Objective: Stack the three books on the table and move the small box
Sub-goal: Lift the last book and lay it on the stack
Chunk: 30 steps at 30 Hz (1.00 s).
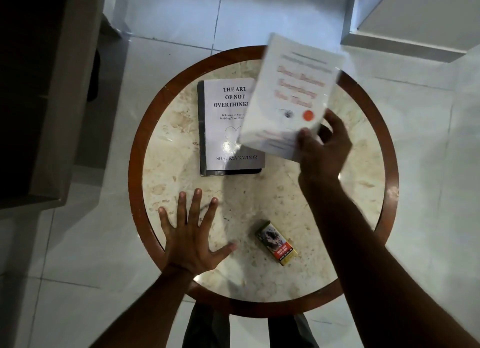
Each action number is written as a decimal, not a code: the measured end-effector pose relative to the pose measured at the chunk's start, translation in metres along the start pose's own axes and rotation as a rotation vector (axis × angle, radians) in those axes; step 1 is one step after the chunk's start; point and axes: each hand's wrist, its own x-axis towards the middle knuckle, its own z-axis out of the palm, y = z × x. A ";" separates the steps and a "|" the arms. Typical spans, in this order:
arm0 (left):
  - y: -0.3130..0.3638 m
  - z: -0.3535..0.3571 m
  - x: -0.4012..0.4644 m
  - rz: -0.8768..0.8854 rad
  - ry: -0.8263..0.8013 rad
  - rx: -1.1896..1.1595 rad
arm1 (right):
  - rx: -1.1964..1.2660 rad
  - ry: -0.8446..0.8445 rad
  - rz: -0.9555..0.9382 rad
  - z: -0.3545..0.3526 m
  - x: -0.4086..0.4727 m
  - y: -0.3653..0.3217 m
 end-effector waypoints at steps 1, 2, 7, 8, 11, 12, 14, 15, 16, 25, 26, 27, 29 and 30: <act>0.000 0.000 0.000 0.000 0.004 0.003 | -0.074 -0.081 -0.073 0.011 -0.004 -0.002; 0.000 0.000 0.001 -0.001 0.004 0.006 | -0.152 -0.156 -0.137 0.021 -0.008 -0.002; -0.001 0.004 0.001 0.007 0.012 0.005 | -0.382 -0.311 -0.103 0.048 -0.017 0.013; -0.002 0.005 0.001 0.013 0.014 0.000 | -0.398 -0.294 -0.086 0.047 -0.017 0.016; -0.002 0.003 -0.001 0.009 0.044 -0.025 | -0.461 -0.250 -0.082 0.042 -0.017 0.022; -0.001 0.000 0.000 -0.012 0.073 -0.058 | -0.458 -0.245 -0.060 0.039 -0.015 0.022; 0.006 -0.017 0.012 -0.100 0.166 -0.214 | -0.423 -0.251 0.002 0.034 -0.010 0.020; 0.010 -0.028 0.026 -0.168 0.243 -0.336 | -0.389 -0.265 0.040 0.034 -0.006 0.018; 0.014 -0.041 0.044 -0.251 0.305 -0.489 | -0.362 -0.284 0.079 0.035 -0.002 0.016; 0.009 -0.130 0.199 -0.715 0.115 -1.084 | -0.480 -0.276 0.111 0.054 0.019 0.011; 0.005 -0.132 0.203 -0.737 0.068 -1.130 | -0.498 -0.277 0.117 0.055 0.020 0.010; 0.002 -0.134 0.205 -0.737 0.010 -1.168 | -0.515 -0.284 0.127 0.056 0.022 0.012; -0.002 -0.137 0.203 -0.683 -0.095 -1.219 | -0.482 -0.318 0.164 0.053 0.026 0.014; -0.004 -0.138 0.201 -0.640 -0.119 -1.193 | -0.447 -0.357 0.197 0.051 0.027 0.013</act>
